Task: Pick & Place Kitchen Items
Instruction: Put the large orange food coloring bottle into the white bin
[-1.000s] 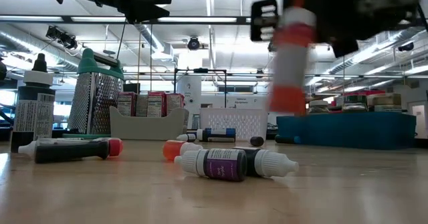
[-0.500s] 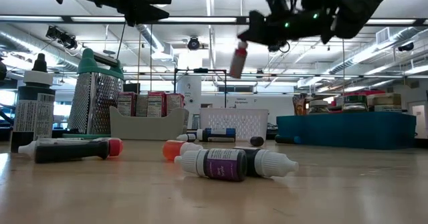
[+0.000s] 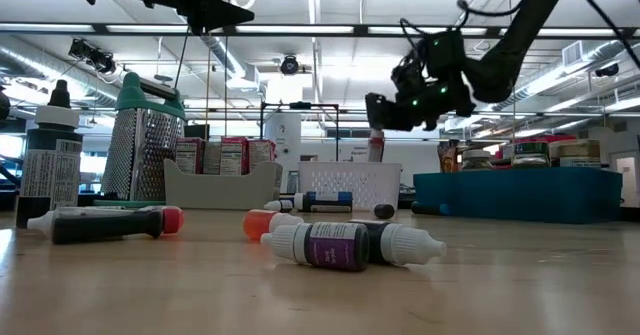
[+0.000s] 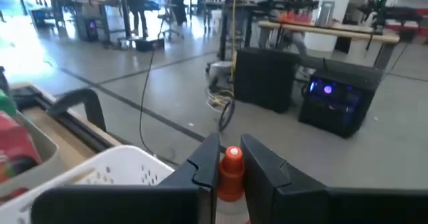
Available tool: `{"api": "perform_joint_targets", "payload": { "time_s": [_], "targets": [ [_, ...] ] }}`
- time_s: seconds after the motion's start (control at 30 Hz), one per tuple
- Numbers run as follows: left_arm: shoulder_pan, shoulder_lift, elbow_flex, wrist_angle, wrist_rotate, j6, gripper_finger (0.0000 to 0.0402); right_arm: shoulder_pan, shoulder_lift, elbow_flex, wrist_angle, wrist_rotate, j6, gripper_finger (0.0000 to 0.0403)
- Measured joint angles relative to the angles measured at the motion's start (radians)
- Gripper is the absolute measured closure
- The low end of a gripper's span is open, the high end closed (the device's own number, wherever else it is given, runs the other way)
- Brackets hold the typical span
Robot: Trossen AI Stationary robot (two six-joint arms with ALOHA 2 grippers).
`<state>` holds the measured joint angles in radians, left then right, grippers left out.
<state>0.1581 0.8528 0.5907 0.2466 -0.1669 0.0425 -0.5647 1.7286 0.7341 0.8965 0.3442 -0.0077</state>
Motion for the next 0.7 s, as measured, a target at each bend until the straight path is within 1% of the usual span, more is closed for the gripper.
{"api": "perform_joint_targets", "payload": {
  "time_s": [0.13, 0.23, 0.37, 0.43, 0.7],
  "targets": [
    [0.0, 0.0, 0.0, -0.001, 0.0, 0.0, 0.0085, -0.021, 0.068, 0.053, -0.023, 0.004, 0.012, 0.0358],
    [0.0, 0.0, 0.0, -0.001, 0.0, 0.002, 0.0085, -0.029, 0.091, 0.092, -0.109, 0.004, 0.027, 0.0357],
    [0.0, 0.0, 0.0, -0.001, 0.0, 0.023, 0.0085, -0.029, 0.101, 0.118, -0.211, 0.067, 0.014, 0.0343],
    [0.0, 0.0, 0.0, 0.0, 0.0, 0.043, 0.0085, -0.029, 0.1, 0.12, -0.208, 0.091, 0.032, 0.0333],
    [0.0, 0.0, 0.0, 0.021, -0.001, 0.05, 0.0085, -0.034, 0.1, 0.12, -0.189, 0.062, 0.053, 0.0287]
  ]
}}
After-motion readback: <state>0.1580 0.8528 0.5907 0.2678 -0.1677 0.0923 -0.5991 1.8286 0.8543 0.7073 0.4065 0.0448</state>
